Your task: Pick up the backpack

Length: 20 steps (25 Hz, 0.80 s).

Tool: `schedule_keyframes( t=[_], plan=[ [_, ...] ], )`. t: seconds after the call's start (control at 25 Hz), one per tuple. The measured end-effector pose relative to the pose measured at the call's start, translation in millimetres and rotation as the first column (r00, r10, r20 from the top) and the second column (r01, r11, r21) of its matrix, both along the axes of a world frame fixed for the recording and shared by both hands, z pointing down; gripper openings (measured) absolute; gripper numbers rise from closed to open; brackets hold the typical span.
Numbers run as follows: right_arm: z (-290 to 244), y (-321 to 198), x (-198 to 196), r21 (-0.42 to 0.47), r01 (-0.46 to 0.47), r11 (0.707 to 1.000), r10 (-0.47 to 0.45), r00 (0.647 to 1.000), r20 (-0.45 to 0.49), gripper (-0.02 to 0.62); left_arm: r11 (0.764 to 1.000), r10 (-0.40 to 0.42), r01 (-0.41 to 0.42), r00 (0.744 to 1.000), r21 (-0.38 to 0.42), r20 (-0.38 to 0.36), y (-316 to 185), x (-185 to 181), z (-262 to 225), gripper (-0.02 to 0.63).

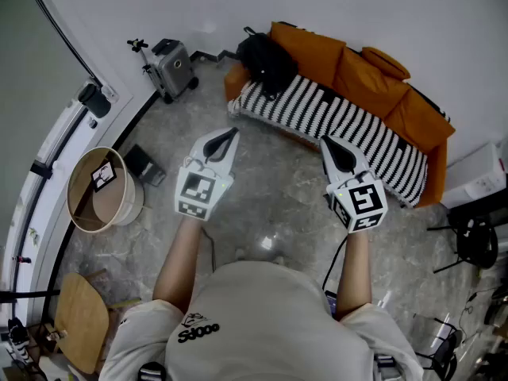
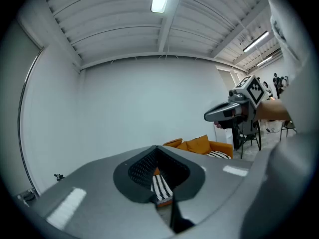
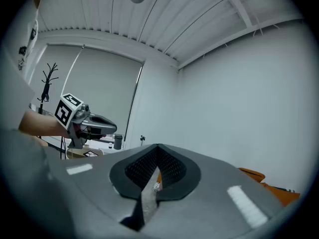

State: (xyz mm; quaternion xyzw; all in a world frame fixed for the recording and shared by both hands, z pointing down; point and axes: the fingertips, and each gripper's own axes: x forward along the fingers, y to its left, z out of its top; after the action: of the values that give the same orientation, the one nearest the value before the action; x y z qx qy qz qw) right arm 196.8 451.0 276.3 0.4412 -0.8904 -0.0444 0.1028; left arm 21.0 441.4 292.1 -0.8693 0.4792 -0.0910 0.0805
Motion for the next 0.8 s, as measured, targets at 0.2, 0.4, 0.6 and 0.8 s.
schedule_keyframes(
  t=[0.2,0.4,0.6,0.8],
  plan=[
    [0.7,0.3,5.7,0.005,-0.005,1.000,0.005,1.000,-0.012,0.000,1.000,-0.004,0.004,1.000,-0.003,-0.002,0.7,5.6,4.7,0.009],
    [-7.1,4.4,8.2,0.025,0.018,1.000,-0.019,0.999,0.045,0.003,1.000,-0.003,0.003,1.000,-0.010,-0.003,0.4,11.5,7.9,0.009],
    [-5.6,2.6,12.7,0.051,0.036,0.998,-0.035,0.999,-0.012,0.003,1.000,-0.007,0.007,1.000,-0.015,-0.012,-2.2,18.7,9.5,0.009],
    [4.3,3.1,24.4,0.012,0.090,0.996,-0.089,0.994,-0.071,0.003,1.000,-0.011,0.011,1.000,-0.017,-0.007,-0.5,35.9,9.5,0.009]
  ],
)
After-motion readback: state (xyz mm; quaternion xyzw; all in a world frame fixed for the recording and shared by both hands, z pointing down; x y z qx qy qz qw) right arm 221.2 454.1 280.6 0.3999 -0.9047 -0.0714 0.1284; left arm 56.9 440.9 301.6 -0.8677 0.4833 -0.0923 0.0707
